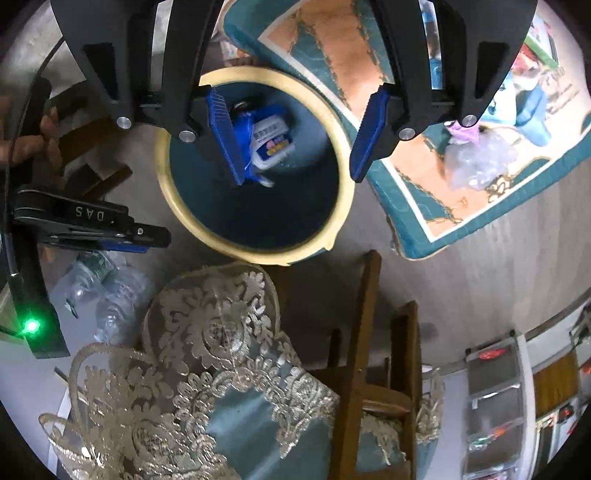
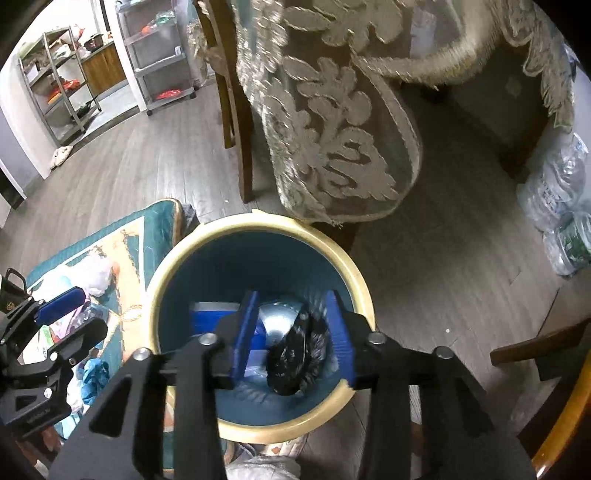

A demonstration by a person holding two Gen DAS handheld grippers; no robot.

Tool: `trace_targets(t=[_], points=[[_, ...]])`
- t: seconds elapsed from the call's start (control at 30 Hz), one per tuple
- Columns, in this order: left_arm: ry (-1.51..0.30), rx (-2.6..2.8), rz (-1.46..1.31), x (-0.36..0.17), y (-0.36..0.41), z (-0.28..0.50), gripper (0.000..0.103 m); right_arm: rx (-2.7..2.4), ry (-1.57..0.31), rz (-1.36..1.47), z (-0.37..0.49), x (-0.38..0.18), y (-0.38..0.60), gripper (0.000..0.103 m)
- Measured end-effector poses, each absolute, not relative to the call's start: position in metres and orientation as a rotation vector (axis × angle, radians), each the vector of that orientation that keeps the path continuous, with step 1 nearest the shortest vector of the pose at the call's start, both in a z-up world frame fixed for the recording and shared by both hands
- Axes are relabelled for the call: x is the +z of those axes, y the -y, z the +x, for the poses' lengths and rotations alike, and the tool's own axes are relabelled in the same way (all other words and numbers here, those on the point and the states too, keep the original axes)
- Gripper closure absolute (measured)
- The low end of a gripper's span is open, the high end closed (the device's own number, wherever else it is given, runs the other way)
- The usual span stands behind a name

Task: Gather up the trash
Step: 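Drop the black bag into the bin with the right gripper while the left drops the blue wrapper, then grasp the white COLTALIN box with the left gripper while the right grasps the blue glove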

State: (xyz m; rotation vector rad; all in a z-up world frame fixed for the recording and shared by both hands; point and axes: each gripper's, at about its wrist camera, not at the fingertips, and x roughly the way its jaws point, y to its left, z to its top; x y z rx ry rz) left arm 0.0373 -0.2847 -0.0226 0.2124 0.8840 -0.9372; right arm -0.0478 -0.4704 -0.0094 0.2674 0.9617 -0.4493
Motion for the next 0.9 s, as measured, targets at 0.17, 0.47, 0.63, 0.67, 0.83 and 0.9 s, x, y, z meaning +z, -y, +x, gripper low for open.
trace_targets(t=[0.17,0.47,0.63,0.67,0.83,0.9], points=[[-0.847,-0.891,0.240,-0.007,0.258,0.036,0.041,-0.415,-0.909,0.215,-0.039,0.007,0.450,0.035],[-0.795,-0.720,0.145,0.035,0.153,0.038,0.029,-0.314,-0.809,0.177,-0.033,0.035,0.377,0.023],[-0.806,-0.630,0.112,0.037,0.101,0.042,0.025,-0.223,-0.795,0.102,-0.014,0.044,0.326,0.019],[-0.805,-0.618,0.114,0.037,0.095,0.043,0.024,-0.214,-0.796,0.099,-0.012,0.044,0.321,0.019],[-0.814,-0.534,0.148,0.028,0.063,0.047,0.022,-0.158,-0.788,0.084,0.002,0.046,0.291,0.018],[-0.832,-0.504,0.163,0.021,0.050,0.047,0.022,-0.140,-0.796,0.073,0.006,0.043,0.281,0.018]])
